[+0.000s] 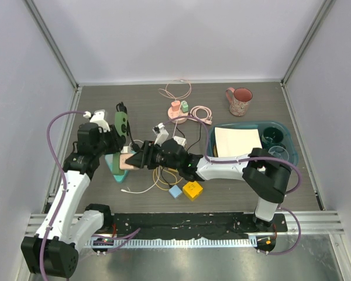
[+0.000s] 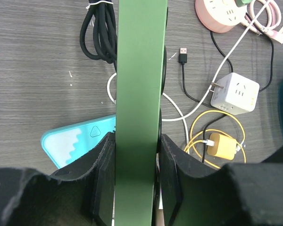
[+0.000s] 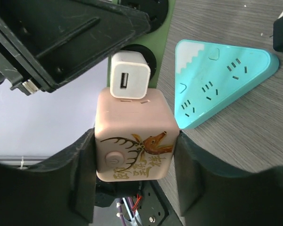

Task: Pull the plug off the socket

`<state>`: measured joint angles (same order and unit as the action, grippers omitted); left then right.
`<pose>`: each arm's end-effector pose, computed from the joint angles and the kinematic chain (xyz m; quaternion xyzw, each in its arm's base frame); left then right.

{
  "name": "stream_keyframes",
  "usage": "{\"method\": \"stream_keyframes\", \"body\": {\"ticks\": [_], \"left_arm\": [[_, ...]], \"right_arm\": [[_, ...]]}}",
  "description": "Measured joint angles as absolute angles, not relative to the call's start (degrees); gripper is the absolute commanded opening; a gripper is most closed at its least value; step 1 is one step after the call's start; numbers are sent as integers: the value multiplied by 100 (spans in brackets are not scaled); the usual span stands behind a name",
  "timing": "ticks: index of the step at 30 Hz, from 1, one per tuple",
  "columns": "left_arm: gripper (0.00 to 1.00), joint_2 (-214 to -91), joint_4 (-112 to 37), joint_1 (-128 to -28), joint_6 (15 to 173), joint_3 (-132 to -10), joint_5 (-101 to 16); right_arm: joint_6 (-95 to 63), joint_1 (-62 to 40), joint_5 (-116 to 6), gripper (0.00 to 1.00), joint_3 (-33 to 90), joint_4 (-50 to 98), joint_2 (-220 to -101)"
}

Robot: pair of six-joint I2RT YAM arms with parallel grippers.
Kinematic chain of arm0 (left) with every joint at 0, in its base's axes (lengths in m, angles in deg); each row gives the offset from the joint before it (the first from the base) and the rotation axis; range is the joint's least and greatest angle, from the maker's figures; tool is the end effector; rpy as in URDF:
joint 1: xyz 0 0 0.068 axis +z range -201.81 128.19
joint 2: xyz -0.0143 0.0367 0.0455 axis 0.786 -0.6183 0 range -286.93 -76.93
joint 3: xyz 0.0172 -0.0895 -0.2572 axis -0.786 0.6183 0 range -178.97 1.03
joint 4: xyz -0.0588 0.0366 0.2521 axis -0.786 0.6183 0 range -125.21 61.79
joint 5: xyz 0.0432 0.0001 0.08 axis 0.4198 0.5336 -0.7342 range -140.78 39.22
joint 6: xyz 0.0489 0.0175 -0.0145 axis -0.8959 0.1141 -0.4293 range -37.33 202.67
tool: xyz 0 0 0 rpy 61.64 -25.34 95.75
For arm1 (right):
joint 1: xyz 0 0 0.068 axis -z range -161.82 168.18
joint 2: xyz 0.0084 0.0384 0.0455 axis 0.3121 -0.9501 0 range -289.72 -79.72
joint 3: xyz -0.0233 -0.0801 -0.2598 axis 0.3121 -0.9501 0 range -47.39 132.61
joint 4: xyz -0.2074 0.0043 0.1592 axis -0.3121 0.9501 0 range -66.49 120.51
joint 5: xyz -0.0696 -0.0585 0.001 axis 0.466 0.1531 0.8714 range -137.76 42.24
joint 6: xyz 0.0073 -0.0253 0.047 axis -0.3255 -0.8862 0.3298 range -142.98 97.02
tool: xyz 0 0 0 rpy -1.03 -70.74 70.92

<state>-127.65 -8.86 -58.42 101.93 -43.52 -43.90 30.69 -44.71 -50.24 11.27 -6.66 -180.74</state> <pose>0.1932 -0.0267 0.2925 -0.0678 0.8730 -0.1587 0.4561 0.1804 0.3559 0.2288 -0.0761 0.7744 0.5430 0.3158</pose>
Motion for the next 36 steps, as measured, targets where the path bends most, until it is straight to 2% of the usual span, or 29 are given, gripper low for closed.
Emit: {"method": "stream_keyframes", "body": {"ticks": [1, 2, 30, 36], "left_arm": [[0, -12754, -894, -5842, 10182, -4348, -4388], [0, -12750, -921, -5842, 10160, -4337, -4386], [0, -12947, -879, -6006, 10237, -4309, -4014], [0, -13043, -860, -6006, 10235, -4311, -3988]], "right_arm": [[3086, -4464, -5026, 1, 1120, -668, -18080], [3073, -4464, -5026, 1, 1111, -716, -18082], [3088, -4228, -4978, 1, 42, -1409, -17425], [2961, -4250, -5002, 1, 261, -924, -17420]]}}
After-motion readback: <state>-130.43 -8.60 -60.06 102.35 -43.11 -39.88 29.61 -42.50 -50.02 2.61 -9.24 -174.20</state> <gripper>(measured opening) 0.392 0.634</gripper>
